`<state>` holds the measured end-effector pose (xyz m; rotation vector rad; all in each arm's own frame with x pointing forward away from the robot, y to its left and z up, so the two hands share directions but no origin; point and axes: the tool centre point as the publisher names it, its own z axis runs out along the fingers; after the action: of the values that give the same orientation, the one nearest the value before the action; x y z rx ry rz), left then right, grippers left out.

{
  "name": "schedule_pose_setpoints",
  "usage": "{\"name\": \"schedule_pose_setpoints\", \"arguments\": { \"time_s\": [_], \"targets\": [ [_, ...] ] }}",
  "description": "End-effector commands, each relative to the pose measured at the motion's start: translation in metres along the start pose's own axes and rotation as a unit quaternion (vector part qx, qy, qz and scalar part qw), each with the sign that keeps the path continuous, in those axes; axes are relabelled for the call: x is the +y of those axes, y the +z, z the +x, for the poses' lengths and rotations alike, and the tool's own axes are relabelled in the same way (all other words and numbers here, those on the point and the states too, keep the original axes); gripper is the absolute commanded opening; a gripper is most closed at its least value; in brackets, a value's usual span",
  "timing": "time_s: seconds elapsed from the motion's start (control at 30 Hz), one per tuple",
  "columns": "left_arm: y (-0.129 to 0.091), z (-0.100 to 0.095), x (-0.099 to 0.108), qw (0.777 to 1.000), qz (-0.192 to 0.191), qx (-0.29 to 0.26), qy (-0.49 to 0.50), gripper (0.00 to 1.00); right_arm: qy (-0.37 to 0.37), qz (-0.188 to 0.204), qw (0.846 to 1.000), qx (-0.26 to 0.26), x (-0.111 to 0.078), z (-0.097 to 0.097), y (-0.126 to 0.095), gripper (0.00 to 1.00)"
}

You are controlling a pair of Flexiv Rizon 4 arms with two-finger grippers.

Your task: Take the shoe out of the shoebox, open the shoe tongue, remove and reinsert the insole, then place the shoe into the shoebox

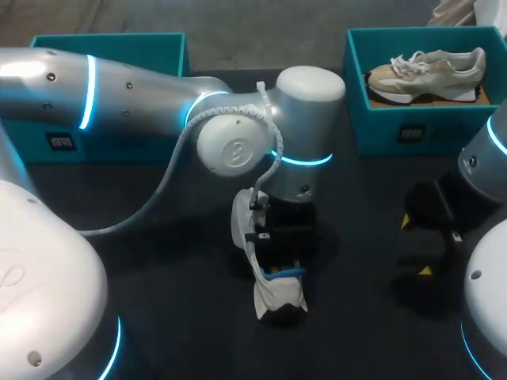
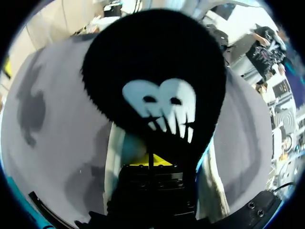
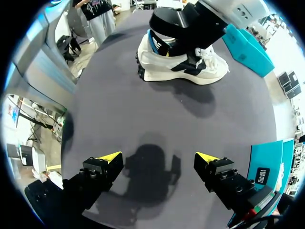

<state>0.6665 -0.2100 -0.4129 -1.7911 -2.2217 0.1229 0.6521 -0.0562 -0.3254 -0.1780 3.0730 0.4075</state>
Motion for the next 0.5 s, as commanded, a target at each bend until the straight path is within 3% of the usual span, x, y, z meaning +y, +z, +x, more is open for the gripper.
{"name": "schedule_pose_setpoints", "arguments": {
  "time_s": [0.03, 0.3, 0.5],
  "targets": [
    [0.007, 0.007, 0.033, 1.0, -0.016, -0.019, -0.013, 0.0, 0.0, 0.001, 1.0, -0.002, 0.0, 0.002, 0.0, 1.0],
    [-0.012, 0.009, 0.058, 0.997, -0.038, -0.048, -0.045, 0.0, 0.0, 0.001, 1.0, -0.002, 0.0, 0.002, 0.0, 1.0],
    [-0.043, 0.012, 0.033, 0.996, 0.017, -0.082, -0.004, 0.0, 0.0, 0.001, 1.0, -0.002, 0.0, 0.002, 0.0, 1.0]
  ]
}}
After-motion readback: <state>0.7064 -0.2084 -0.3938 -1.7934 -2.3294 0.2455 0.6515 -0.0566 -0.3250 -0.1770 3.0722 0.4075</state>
